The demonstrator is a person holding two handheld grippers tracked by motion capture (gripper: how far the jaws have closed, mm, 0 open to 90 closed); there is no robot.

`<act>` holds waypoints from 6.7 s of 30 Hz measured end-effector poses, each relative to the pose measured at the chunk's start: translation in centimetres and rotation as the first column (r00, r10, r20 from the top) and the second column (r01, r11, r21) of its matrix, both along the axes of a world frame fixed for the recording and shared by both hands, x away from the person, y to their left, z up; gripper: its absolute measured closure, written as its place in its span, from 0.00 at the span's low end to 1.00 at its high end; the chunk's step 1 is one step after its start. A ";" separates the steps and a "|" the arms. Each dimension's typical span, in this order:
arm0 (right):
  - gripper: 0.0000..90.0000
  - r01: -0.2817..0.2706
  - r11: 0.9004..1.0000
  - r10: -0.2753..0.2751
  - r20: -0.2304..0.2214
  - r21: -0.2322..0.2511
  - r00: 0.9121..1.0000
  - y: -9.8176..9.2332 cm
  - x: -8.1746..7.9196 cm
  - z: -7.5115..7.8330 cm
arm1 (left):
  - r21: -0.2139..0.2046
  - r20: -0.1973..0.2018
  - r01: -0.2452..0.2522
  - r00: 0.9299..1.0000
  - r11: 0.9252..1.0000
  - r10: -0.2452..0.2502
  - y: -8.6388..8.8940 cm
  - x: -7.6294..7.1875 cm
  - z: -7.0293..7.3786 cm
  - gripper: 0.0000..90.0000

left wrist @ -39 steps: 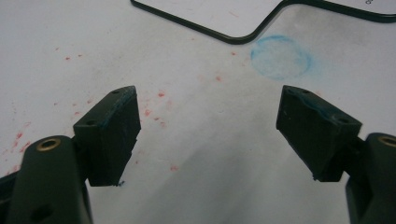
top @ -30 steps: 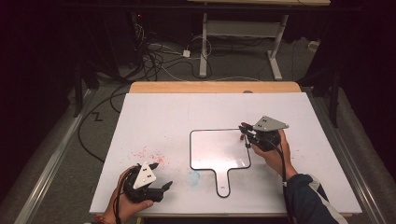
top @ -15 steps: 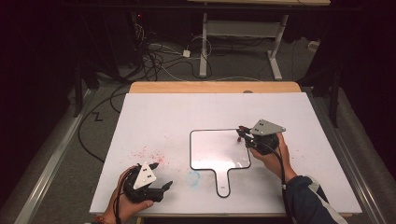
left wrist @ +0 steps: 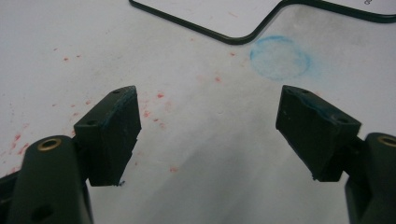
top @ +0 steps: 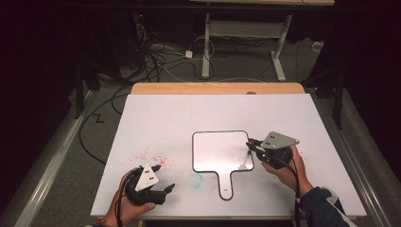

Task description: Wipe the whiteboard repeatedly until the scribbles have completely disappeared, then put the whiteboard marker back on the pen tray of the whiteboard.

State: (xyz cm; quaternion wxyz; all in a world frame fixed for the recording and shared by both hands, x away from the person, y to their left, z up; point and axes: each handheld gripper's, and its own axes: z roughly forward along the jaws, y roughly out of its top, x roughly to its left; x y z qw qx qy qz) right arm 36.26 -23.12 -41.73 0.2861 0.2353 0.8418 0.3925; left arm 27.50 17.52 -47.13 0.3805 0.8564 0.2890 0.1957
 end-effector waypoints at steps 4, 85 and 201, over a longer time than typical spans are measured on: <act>0.90 -0.015 0.999 0.014 0.005 0.044 1.000 -0.2 0.3 -0.3 | 0.000 0.002 0.003 1.000 1.000 -0.003 -0.1 0.1 0.0 0.24; 0.90 0.025 0.980 -0.015 -0.049 0.198 0.999 -1.2 -0.2 2.3 | -0.029 -0.012 0.009 1.000 1.000 -0.009 0.2 -0.1 -0.1 0.24; 0.30 0.122 0.978 -0.133 0.055 0.169 0.990 -8.2 -7.2 -1.8 | 0.058 0.037 -0.058 0.998 0.997 0.056 -0.1 0.3 -0.2 0.22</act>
